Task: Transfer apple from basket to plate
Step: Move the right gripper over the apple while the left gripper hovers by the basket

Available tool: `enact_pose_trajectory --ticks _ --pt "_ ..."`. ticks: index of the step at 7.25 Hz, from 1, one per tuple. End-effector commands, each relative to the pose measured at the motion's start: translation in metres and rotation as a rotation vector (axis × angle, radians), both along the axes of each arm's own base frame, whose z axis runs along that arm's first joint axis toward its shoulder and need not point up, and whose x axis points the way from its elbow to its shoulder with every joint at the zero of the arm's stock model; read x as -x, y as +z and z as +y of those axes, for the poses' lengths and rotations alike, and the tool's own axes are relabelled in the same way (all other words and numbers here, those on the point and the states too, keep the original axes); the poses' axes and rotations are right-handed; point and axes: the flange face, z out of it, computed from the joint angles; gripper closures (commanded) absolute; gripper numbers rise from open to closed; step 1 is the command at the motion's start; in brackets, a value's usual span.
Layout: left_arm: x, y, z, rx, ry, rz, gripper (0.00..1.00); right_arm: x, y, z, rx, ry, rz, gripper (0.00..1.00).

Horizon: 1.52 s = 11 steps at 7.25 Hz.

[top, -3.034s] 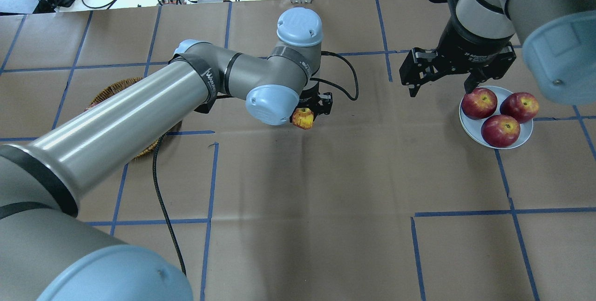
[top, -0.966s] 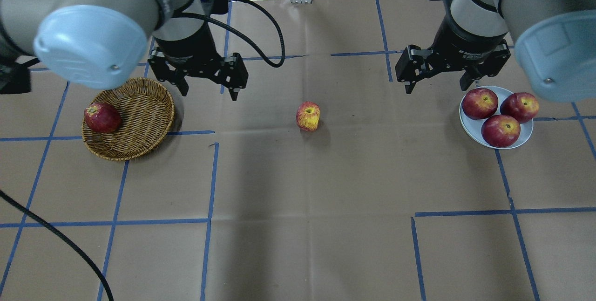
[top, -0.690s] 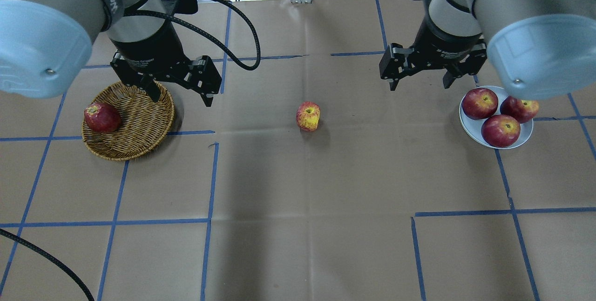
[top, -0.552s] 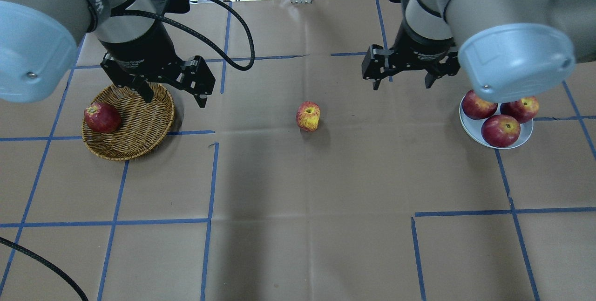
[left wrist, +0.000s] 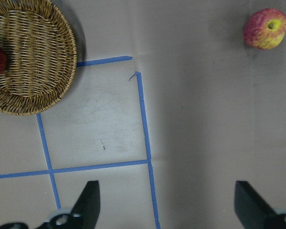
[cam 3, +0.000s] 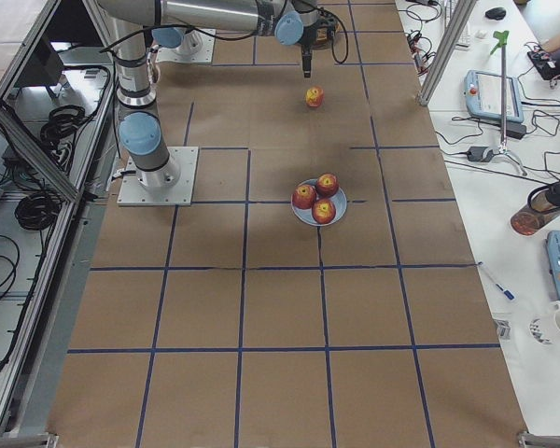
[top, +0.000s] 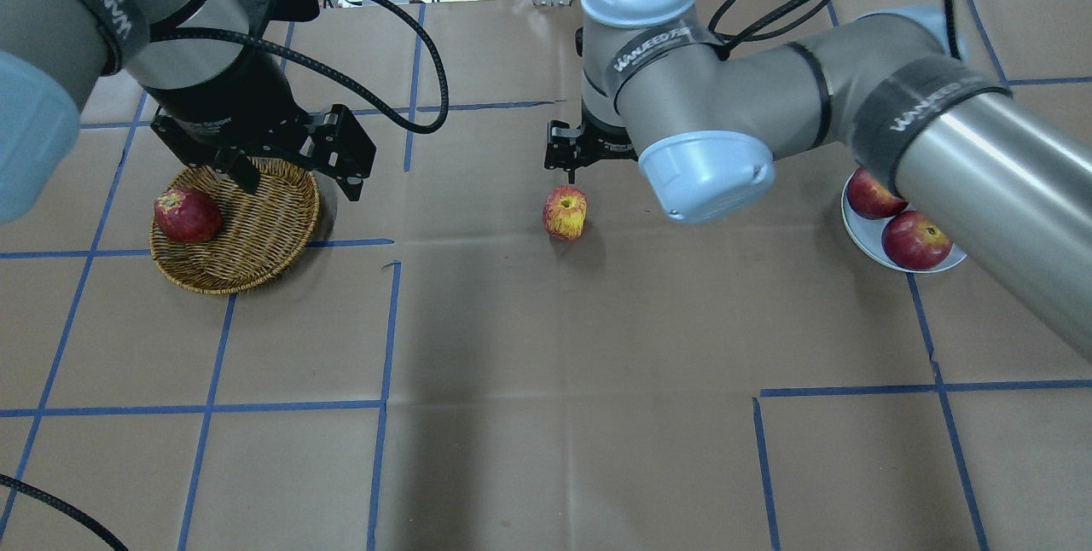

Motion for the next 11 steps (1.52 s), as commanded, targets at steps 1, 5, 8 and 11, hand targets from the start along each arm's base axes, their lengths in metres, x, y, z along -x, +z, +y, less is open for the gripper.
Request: enact_pose_trajectory --ticks 1,5,8,11 --pt "-0.001 -0.008 0.003 -0.017 0.0 -0.002 0.01 -0.035 -0.07 -0.015 0.023 0.025 0.031 0.0" --pt "-0.005 -0.023 0.009 -0.043 0.014 -0.004 0.01 -0.046 -0.133 -0.031 0.018 0.034 0.03 0.0" --pt "-0.01 -0.028 0.003 -0.052 0.028 -0.006 0.01 -0.048 -0.149 -0.033 0.003 0.034 0.031 0.0" --pt "-0.008 -0.025 -0.009 0.028 0.026 0.0 0.01 -0.048 -0.15 -0.035 0.019 0.036 0.025 0.31"
